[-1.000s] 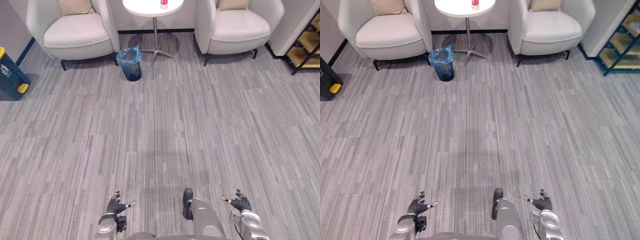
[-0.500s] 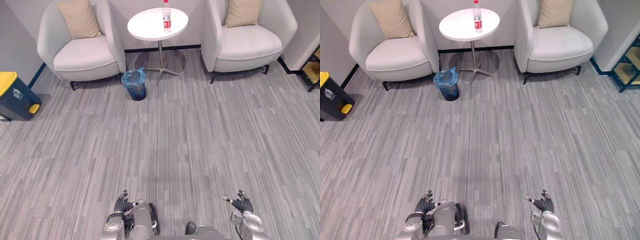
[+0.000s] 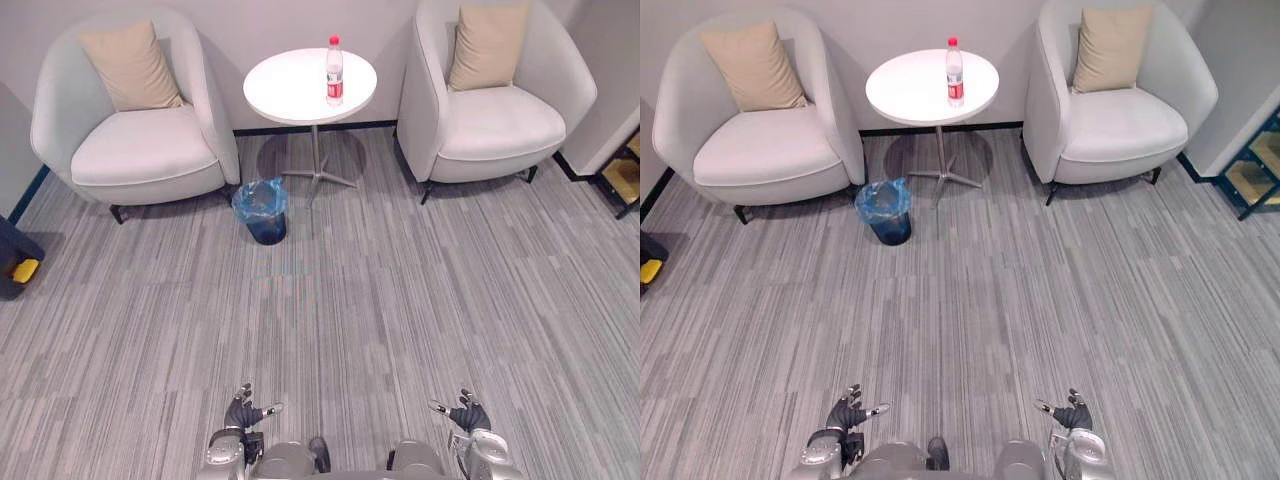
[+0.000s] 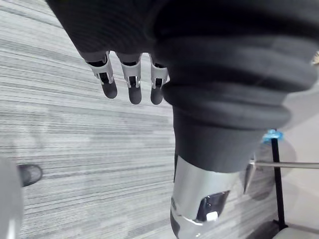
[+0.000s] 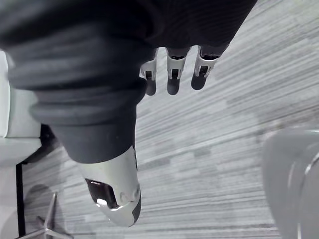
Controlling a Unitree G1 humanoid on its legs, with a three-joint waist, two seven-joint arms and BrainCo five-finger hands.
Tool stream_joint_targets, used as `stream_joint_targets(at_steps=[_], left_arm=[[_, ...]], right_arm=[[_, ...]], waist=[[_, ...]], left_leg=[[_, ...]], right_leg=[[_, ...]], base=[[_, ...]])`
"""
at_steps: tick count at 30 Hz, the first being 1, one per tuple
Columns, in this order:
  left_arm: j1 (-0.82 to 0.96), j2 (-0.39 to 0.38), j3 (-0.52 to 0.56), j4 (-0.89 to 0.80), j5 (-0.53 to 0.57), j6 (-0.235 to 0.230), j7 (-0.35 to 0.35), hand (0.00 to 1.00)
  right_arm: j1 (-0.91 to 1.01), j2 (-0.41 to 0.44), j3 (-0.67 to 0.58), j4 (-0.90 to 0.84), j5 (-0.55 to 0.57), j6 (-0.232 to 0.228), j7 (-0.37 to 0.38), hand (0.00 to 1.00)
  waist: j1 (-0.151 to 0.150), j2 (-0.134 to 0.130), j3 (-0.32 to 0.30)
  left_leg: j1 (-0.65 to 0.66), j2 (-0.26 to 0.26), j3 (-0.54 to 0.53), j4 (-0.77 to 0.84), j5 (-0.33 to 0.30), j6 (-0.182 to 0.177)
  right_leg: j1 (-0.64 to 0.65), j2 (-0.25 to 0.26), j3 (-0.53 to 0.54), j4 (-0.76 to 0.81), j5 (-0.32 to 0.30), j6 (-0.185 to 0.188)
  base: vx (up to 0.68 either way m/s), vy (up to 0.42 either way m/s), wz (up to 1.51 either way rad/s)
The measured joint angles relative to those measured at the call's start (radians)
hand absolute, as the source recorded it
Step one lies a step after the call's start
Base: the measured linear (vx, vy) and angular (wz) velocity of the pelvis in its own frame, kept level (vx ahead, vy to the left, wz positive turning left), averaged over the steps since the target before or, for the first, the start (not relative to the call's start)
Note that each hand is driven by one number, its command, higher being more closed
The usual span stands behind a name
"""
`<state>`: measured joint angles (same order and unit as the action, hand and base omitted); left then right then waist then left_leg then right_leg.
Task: Gather rubbish on tea table into small bin, then transfer packed bag to large trash can.
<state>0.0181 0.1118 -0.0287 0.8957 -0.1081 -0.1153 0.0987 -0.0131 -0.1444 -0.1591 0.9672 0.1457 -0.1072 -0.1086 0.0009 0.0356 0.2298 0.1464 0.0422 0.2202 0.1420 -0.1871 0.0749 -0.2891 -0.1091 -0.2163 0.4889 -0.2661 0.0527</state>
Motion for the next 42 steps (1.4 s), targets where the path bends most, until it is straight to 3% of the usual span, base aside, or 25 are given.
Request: stream_joint_targets(at_steps=[1, 2, 3, 6, 7, 8, 11, 14, 17, 18, 20, 21, 22, 24, 26, 27, 28, 29, 30, 32, 36, 38, 39, 40, 42], left_arm=[[0.003, 0.007, 0.000, 0.001, 0.000, -0.004, 0.003, 0.00], [0.005, 0.012, -0.001, 0.011, 0.000, -0.004, 0.008, 0.00], [0.003, 0.002, 0.002, 0.027, 0.000, -0.004, 0.011, 0.00], [0.001, -0.022, 0.003, 0.042, 0.002, -0.002, 0.012, 0.00], [0.003, -0.035, 0.020, 0.042, 0.001, -0.002, 0.011, 0.00], [0.017, -0.056, 0.055, 0.037, 0.000, -0.002, 0.012, 0.00], [0.048, -0.059, 0.070, 0.017, 0.000, -0.002, 0.010, 0.00], [0.043, -0.058, 0.076, 0.011, 0.000, -0.002, 0.011, 0.00], [0.042, -0.059, 0.078, 0.005, 0.000, -0.001, 0.011, 0.00], [0.043, -0.061, 0.077, 0.000, 0.000, -0.001, 0.011, 0.00], [0.047, -0.062, 0.074, 0.000, 0.000, -0.001, 0.011, 0.00], [0.056, -0.061, 0.069, 0.002, 0.000, -0.001, 0.011, 0.00], [0.071, -0.056, 0.071, 0.000, -0.004, -0.002, 0.010, 0.00], [0.067, -0.036, 0.068, -0.001, -0.005, -0.004, 0.011, 0.00], [0.057, -0.029, 0.058, 0.014, -0.005, -0.002, 0.010, 0.00], [0.055, -0.027, 0.056, 0.019, -0.005, -0.001, 0.010, 0.00], [0.058, -0.026, 0.038, 0.022, -0.005, 0.002, 0.011, 0.00], [0.060, -0.019, 0.026, 0.025, -0.005, 0.002, 0.010, 0.00], [0.061, -0.017, 0.020, 0.027, -0.005, 0.002, 0.010, 0.00], [0.065, -0.013, 0.020, 0.028, -0.006, 0.001, 0.011, 0.00], [0.048, -0.011, 0.024, 0.031, -0.007, 0.001, 0.011, 0.00], [0.048, -0.008, 0.032, 0.038, -0.007, 0.000, 0.011, 0.00], [0.047, -0.012, 0.037, 0.054, -0.007, 0.000, 0.011, 0.00], [0.048, -0.024, 0.040, 0.067, -0.007, 0.001, 0.010, 0.00], [0.059, -0.031, 0.044, 0.076, -0.007, 0.001, 0.010, 0.00]], right_arm=[[0.013, 0.002, -0.001, 0.001, 0.000, 0.001, 0.000, 0.00], [0.032, 0.002, -0.005, 0.001, 0.000, 0.001, 0.000, 0.00], [0.040, -0.004, -0.009, 0.003, 0.000, 0.002, 0.000, 0.00], [0.027, -0.011, -0.029, 0.001, 0.000, 0.001, 0.001, 0.00], [0.032, -0.011, -0.030, 0.002, 0.001, 0.002, 0.001, 0.00], [0.050, -0.005, -0.026, -0.008, 0.001, 0.003, 0.000, 0.00], [0.082, 0.013, -0.018, -0.050, 0.005, -0.001, -0.003, 0.00], [0.076, 0.007, -0.029, -0.044, 0.012, -0.001, -0.003, 0.00], [0.056, 0.009, -0.040, -0.041, 0.012, 0.000, -0.004, 0.00], [0.053, 0.008, -0.052, -0.040, 0.011, 0.000, -0.006, 0.00], [0.053, 0.003, -0.057, -0.039, 0.011, 0.000, -0.006, 0.00], [0.061, 0.001, -0.054, -0.037, 0.011, 0.001, -0.006, 0.00], [0.061, 0.008, -0.037, -0.034, 0.011, 0.002, -0.006, 0.00], [0.065, 0.017, -0.021, -0.031, 0.009, 0.002, -0.005, 0.00], [0.058, 0.018, -0.021, -0.028, 0.000, 0.000, -0.004, 0.00], [0.057, 0.020, -0.019, -0.024, 0.000, 0.000, -0.003, 0.00], [0.054, 0.021, -0.013, -0.004, -0.002, 0.001, -0.001, 0.00], [0.052, 0.022, -0.008, 0.003, -0.002, 0.004, 0.001, 0.00], [0.054, 0.022, -0.006, 0.003, -0.003, 0.004, 0.002, 0.00], [0.047, 0.019, 0.012, 0.002, -0.011, 0.004, 0.003, 0.00], [0.019, 0.014, 0.012, 0.009, -0.013, 0.001, 0.004, 0.00], [0.021, 0.016, 0.011, 0.033, -0.012, 0.002, 0.004, 0.00], [0.037, 0.011, 0.007, 0.044, -0.012, 0.003, 0.003, 0.00], [0.042, 0.005, -0.007, 0.060, -0.012, 0.005, 0.003, 0.00], [0.042, 0.005, -0.017, 0.061, -0.010, 0.005, 0.003, 0.00]], waist=[[-0.016, -0.011, -0.004], [-0.020, -0.029, -0.007], [-0.024, -0.024, -0.007], [-0.028, 0.001, -0.018], [-0.029, 0.009, -0.013], [-0.022, 0.017, -0.008], [-0.006, -0.004, 0.004], [0.021, 0.005, 0.003], [0.024, -0.008, 0.012], [0.026, -0.008, 0.011], [0.034, 0.007, 0.005], [0.043, 0.019, -0.001], [0.045, 0.002, -0.013], [0.045, -0.048, -0.031], [0.044, -0.067, -0.043], [0.042, -0.069, -0.043], [0.043, -0.068, -0.042], [0.041, -0.061, -0.038], [0.040, -0.056, -0.036], [0.032, -0.039, -0.030], [0.009, -0.015, -0.015], [0.010, -0.019, -0.016], [0.008, -0.022, -0.015], [0.012, -0.003, -0.024], [0.008, 0.005, -0.026]], left_leg=[[0.028, 0.005, -0.012, -0.011, -0.010, -0.042], [0.062, 0.007, -0.033, -0.017, -0.041, -0.097], [0.079, 0.013, -0.041, -0.020, -0.057, -0.120], [0.001, 0.078, -0.071, 0.153, -0.052, -0.141], [-0.066, 0.111, -0.084, 0.324, -0.043, -0.156], [-0.170, 0.180, -0.097, 0.617, -0.011, -0.202], [-0.301, 0.257, -0.043, 0.908, -0.023, -0.187], [-0.390, 0.247, 0.019, 0.814, -0.040, -0.162], [-0.418, 0.143, 0.057, 0.449, -0.031, -0.163], [-0.406, 0.087, 0.051, 0.238, 0.008, -0.174], [-0.384, 0.063, 0.045, 0.082, 0.068, -0.165], [-0.370, 0.063, 0.026, 0.035, 0.130, -0.124], [-0.363, 0.040, 0.025, 0.061, 0.192, -0.074], [-0.375, -0.005, 0.032, 0.110, 0.164, -0.038], [-0.346, -0.049, 0.053, 0.105, 0.110, -0.021], [-0.326, -0.060, 0.056, 0.094, 0.101, -0.019], [-0.271, -0.079, 0.056, 0.070, 0.082, -0.010], [-0.214, -0.084, 0.055, 0.064, 0.067, 0.005], [-0.182, -0.086, 0.053, 0.058, 0.056, 0.006], [-0.080, -0.083, 0.050, -0.004, 0.048, 0.007], [-0.029, -0.042, 0.022, -0.026, 0.041, -0.005], [-0.008, -0.027, 0.000, -0.025, 0.025, -0.034], [0.013, -0.022, -0.029, -0.021, -0.006, -0.081], [0.021, 0.008, -0.042, -0.016, -0.014, -0.094], [-0.004, 0.031, -0.057, 0.047, -0.029, -0.119]], right_leg=[[0.011, 0.015, 0.012, -0.171, 0.105, 0.002], [0.026, 0.020, 0.042, -0.228, 0.296, -0.018], [0.024, 0.027, 0.050, -0.202, 0.324, -0.059], [0.025, 0.061, 0.016, -0.168, 0.240, -0.087], [0.068, 0.076, -0.002, -0.193, 0.225, -0.094], [0.158, 0.108, -0.013, -0.231, 0.206, -0.116], [0.324, 0.139, -0.014, -0.305, 0.159, -0.147], [0.390, 0.138, 0.022, -0.360, 0.156, -0.143], [0.446, 0.090, 0.039, -0.396, 0.147, -0.109], [0.474, 0.071, 0.047, -0.417, 0.133, -0.086], [0.500, 0.071, 0.061, -0.427, 0.109, -0.056], [0.516, 0.080, 0.079, -0.419, 0.073, -0.038], [0.532, 0.053, 0.092, -0.392, 0.029, -0.015], [0.523, 0.003, 0.094, -0.331, -0.026, 0.006], [0.405, -0.050, 0.159, -0.061, -0.037, 0.032], [0.366, -0.065, 0.171, 0.031, -0.023, 0.067], [0.303, -0.083, 0.194, 0.208, 0.007, 0.153], [0.261, -0.084, 0.189, 0.341, -0.008, 0.157], [0.243, -0.084, 0.183, 0.388, -0.016, 0.143], [0.159, -0.074, 0.107, 0.398, -0.061, 0.059], [0.052, -0.026, 0.063, 0.135, -0.061, 0.021], [0.055, 0.004, 0.104, -0.075, 0.041, 0.011], [0.066, 0.008, 0.115, -0.119, 0.178, -0.010], [0.066, 0.030, 0.107, -0.096, 0.166, -0.031], [0.081, 0.042, 0.082, -0.095, 0.110, -0.037]], base=[[0.52, -0.226, 0.68], [0.46, -0.221, 0.62], [0.46, -0.246, 0.27], [0.42, -0.284, 0.18], [0.39, -0.272, 0.24], [0.39, -0.251, 0.14], [0.40, -0.192, -0.06], [0.30, -0.036, -0.31], [0.39, 0.105, -0.18], [0.37, 0.155, -0.14], [0.36, 0.183, -0.23], [0.42, 0.251, -0.29], [0.50, 0.279, -0.22], [0.39, 0.169, -0.02], [0.51, 0.213, -0.03], [0.46, 0.214, -0.08], [0.46, 0.175, -0.01], [0.45, 0.150, 0.02], [0.42, 0.110, 0.04], [0.37, 0.057, 0.03], [0.33, -0.084, 0.27], [0.27, -0.167, 0.40], [0.33, -0.217, 0.38], [0.32, -0.236, 0.27], [0.25, -0.268, 0.22]])
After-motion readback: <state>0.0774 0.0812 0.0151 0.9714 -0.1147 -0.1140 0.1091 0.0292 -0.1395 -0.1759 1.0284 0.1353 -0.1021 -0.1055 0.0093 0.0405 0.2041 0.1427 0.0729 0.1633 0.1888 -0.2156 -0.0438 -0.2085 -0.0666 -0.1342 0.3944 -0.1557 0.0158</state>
